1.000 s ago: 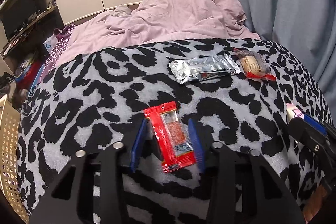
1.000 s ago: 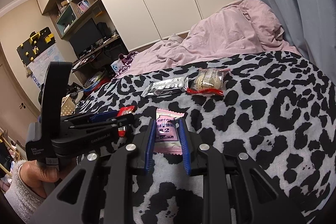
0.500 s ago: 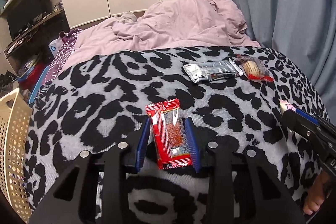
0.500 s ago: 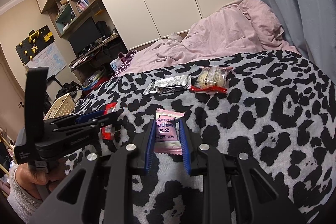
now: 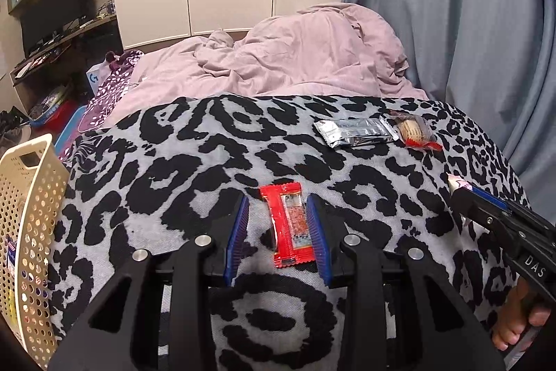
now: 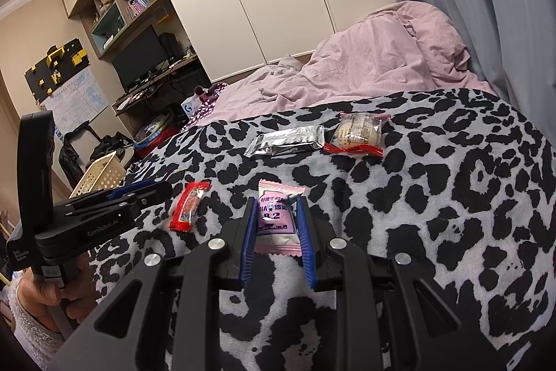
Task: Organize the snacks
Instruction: 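Close the left gripper on the red-wrapped candy and lift, then carry the red candy into the basket while the right gripper carries the pink candy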
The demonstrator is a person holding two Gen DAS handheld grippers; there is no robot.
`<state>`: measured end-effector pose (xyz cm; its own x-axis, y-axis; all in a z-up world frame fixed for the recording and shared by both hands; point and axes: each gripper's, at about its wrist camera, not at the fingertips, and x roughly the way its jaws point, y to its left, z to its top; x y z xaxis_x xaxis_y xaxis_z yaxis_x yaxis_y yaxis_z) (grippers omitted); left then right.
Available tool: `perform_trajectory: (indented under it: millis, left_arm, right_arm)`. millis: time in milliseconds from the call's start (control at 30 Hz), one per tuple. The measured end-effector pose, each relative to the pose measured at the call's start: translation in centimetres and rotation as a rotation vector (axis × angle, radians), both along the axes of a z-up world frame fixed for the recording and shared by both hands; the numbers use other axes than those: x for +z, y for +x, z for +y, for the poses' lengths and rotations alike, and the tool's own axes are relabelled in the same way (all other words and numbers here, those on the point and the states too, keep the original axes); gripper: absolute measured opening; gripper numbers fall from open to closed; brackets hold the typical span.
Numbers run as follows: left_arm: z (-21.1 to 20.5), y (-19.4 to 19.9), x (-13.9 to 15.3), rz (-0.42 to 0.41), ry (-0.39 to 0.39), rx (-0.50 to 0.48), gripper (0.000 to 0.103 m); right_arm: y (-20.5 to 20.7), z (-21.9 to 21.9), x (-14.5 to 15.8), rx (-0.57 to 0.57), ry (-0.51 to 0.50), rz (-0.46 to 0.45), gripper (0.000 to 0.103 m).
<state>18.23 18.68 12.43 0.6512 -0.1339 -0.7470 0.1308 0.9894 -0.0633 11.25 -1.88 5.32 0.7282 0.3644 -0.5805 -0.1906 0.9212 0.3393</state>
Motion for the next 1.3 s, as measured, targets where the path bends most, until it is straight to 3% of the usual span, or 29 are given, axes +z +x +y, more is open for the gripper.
perform_trajectory:
  millis: [100, 300, 567, 700, 800, 1000, 1300]
  left_arm:
    - [0.1, 0.2, -0.5, 0.022, -0.011, 0.002, 0.040]
    - [-0.5, 0.8, -1.7, 0.045, -0.028, 0.008, 0.064]
    - [0.0, 2.2, -2.8, 0.086, -0.019, 0.098, 0.064]
    - [-0.4, 2.2, -3.0, 0.101, -0.009, 0.070, 0.064]
    - [-0.8, 2.2, -3.1, 0.103, -0.015, 0.052, 0.062]
    - [-1.7, 2.3, -3.1, 0.092, 0.016, 0.013, 0.033]
    - [-0.6, 1.3, -1.7, 0.030, 0.007, 0.025, 0.028]
  right_arm:
    - [-0.1, 0.2, 0.1, 0.002, -0.001, -0.003, 0.023]
    - [-0.4, 0.1, 0.1, 0.000, 0.002, 0.001, 0.023]
    - [-0.6, -0.6, 0.2, -0.009, 0.017, -0.004, 0.023]
    - [-0.5, -0.8, 0.1, -0.011, 0.020, -0.003, 0.023]
    - [-0.5, -0.8, 0.1, -0.010, 0.020, -0.003, 0.023]
    - [-0.4, -0.9, 0.0, -0.014, 0.021, -0.003, 0.023]
    - [-0.5, -1.0, 0.2, -0.022, 0.014, -0.008, 0.023]
